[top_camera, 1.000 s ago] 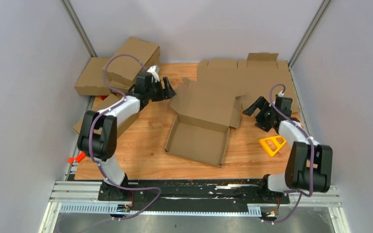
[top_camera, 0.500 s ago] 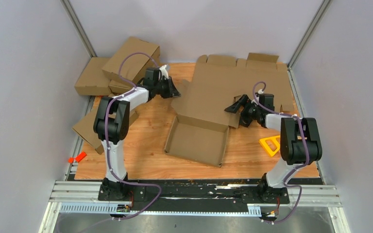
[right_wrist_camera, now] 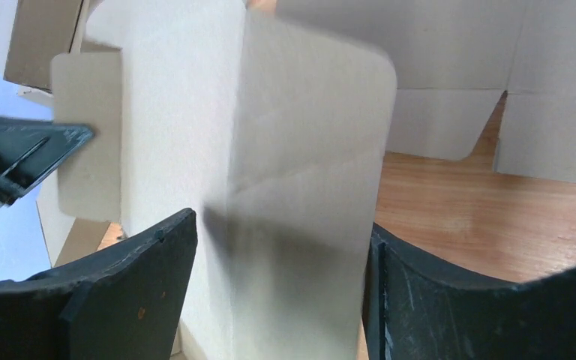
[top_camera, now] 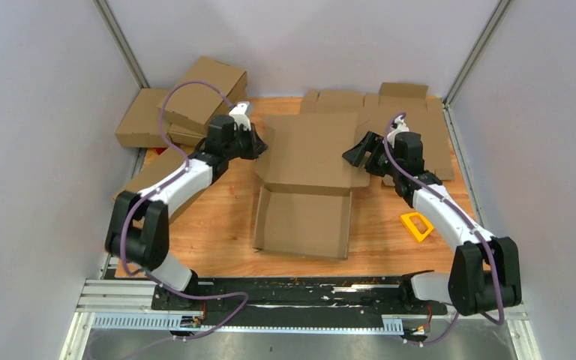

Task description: Fold the paper box

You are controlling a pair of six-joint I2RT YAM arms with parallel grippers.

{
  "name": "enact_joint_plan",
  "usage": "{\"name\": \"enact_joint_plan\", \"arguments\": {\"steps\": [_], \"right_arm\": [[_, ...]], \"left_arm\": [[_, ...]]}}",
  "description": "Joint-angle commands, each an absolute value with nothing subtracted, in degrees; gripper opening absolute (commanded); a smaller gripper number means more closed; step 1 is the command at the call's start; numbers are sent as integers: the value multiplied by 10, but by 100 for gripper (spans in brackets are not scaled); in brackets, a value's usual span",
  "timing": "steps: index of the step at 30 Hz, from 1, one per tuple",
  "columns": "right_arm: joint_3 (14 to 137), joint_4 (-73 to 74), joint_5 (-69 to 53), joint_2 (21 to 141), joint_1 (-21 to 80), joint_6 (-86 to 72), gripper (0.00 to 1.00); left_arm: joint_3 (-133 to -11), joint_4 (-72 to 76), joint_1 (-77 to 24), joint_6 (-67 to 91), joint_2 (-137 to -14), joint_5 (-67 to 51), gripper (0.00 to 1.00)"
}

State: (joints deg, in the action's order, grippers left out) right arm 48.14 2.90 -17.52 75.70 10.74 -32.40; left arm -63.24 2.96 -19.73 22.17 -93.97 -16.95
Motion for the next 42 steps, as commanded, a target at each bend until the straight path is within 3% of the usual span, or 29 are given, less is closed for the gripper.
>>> {"name": "enact_joint_plan", "arguments": {"steps": [1,4,7,11,14,23,30,34,39,42], "right_arm": [[458,10,-145,714,110,-295,73],[451,29,-111,696,109,-285,70],[453,28,-121,674,110,-282,56],[446,19,-122,663,118,-285,46],[443,34,-60,661,146,-275,44],[531,138,306,721,302,-255,39],[677,250,393,806,380,-237,36],[686,268,388,832,382,-235,34],[651,229,381,788,375,-212,24],[621,183,357,755,368,-178,5]], "left_arm": [[-553,82,-210,199,-832,-147,0],[-504,116,-210,207,-790,-127,0],[-501,124,-214,215,-777,-137,0],[-496,114,-232,207,-766,-114,0],[-484,124,-232,214,-757,-101,0],[-467,137,-243,237,-743,-109,0],[-454,162,-255,238,-740,-106,0],[-454,148,-264,225,-731,-80,0],[-431,174,-267,208,-720,-64,0],[-422,184,-273,184,-711,-39,0]]}}
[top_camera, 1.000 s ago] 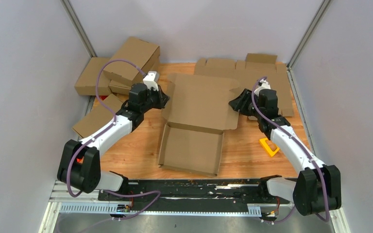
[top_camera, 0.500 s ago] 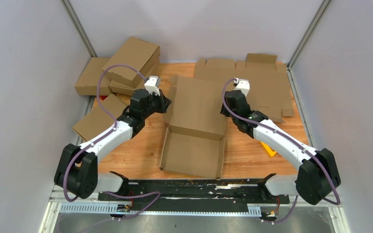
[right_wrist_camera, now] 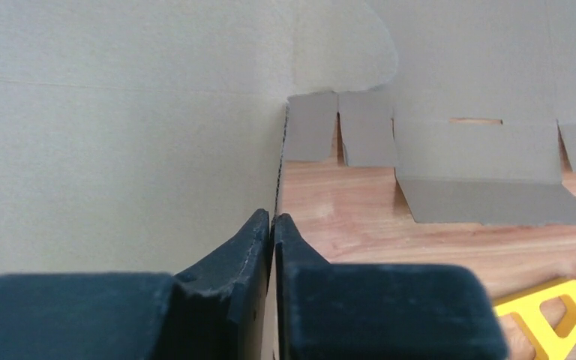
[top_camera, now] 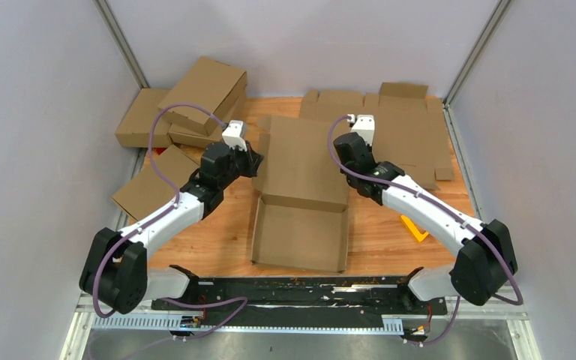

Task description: Fold the paper box

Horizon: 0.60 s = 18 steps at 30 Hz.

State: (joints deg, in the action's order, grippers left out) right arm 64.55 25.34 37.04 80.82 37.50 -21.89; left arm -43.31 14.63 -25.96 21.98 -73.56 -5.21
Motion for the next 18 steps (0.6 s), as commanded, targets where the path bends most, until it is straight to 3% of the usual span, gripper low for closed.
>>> {"name": "enact_joint_plan", "arguments": {"steps": [1,5,11,18], "right_arm": [[603,158,338,741,368,-159,1],[553,40,291,698,368,-108,0],[529,-123,294,699,371,-95,0],[493,-380,287,771,384,6,0]], "left_arm": [[-420,189,-277,177,-708,-25,0],[-380,271,-308,155,-687,23,0],[-349,401,-369,133,-704,230,0],[-365,530,-366,115,-775,277,0]]}}
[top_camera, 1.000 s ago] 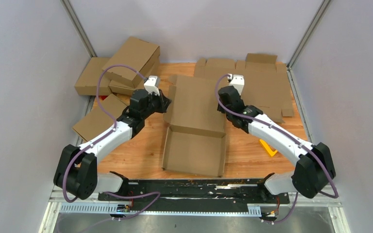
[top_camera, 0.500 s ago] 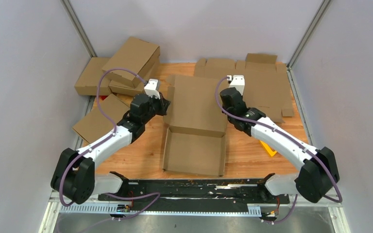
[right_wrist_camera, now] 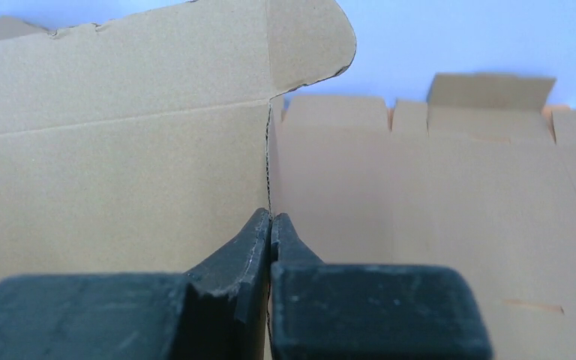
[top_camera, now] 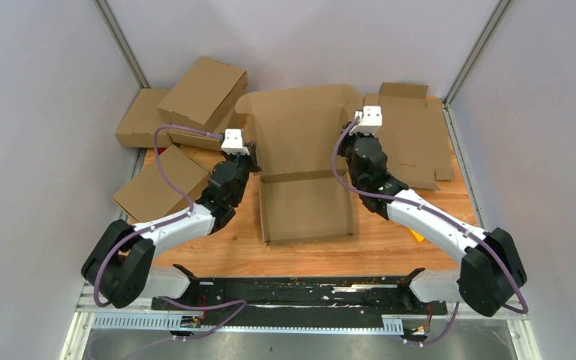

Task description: Fold the paper box

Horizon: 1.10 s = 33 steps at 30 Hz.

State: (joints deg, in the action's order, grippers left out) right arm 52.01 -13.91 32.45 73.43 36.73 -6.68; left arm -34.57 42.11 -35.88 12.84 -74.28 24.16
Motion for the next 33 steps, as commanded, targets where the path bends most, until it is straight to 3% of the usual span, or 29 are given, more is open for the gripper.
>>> {"name": "enact_joint_plan", "arguments": {"steps": [1,9,19,21,25,28,31,33], "right_arm": [[485,-401,295,779,388,23,0],[344,-576,334,825,426,69,0],[298,-494,345,777,443,19,11],[300,-469,359,776,447,14,17],[322,-326,342,715,447,-16,39],[366,-167,269,658,418,-53,46],[404,-24,173,619,373,-109,68],[422,32,121,601,349,-124,76]], "left_arm": [[-364,545,-366,120,-787,271,0],[-302,687,-399,54,-856,210,0],[-207,734,-435,57,-836,206,0],[-208,740,-437,63,-844,204,0],[-198,781,-436,56,-850,206,0],[-195,781,-437,45,-839,202,0],[-188,791,-436,30,-833,190,0],[-186,797,-436,28,-831,187,0]]}}
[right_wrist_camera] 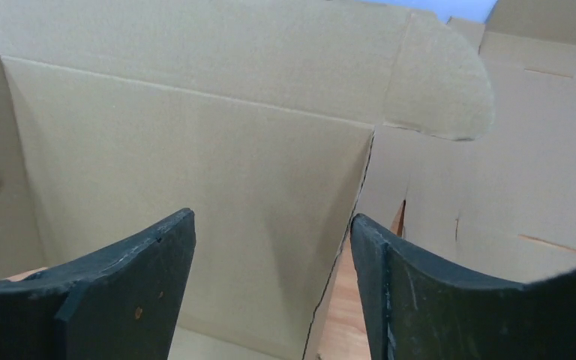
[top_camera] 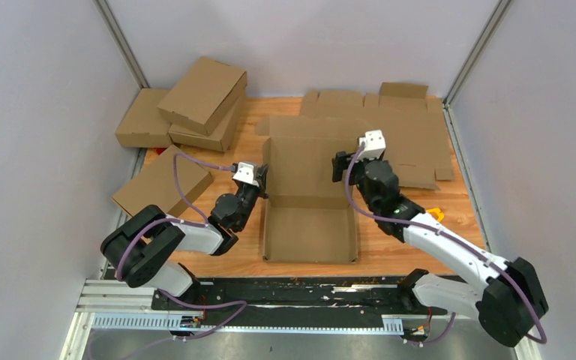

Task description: Fold the paper box

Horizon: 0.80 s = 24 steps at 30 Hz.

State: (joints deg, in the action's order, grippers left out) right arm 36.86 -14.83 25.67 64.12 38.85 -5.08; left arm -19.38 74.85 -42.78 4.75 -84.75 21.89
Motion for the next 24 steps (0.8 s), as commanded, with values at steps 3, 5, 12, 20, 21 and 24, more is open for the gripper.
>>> {"name": "enact_joint_plan", "arguments": {"steps": [3,5,12,20,21,24], "right_arm": [[456,88,104,597,321,-126,78],[487,129,116,610,303,-125,78],[583,234,84,649,232,-136,84],[622,247,63,684,210,-120,59],[631,254,61,694,210,-116,59],[652,268,54,720,210,-115,57]], "left_arm": [[-186,797,-437,23,-831,180,0],[-186,798,-437,19,-831,180,0],[-185,798,-437,5,-833,173,0],[-187,797,-437,8,-833,158,0],[-187,796,-437,9,-831,159,0],[-187,794,-437,6,-829,155,0]]}}
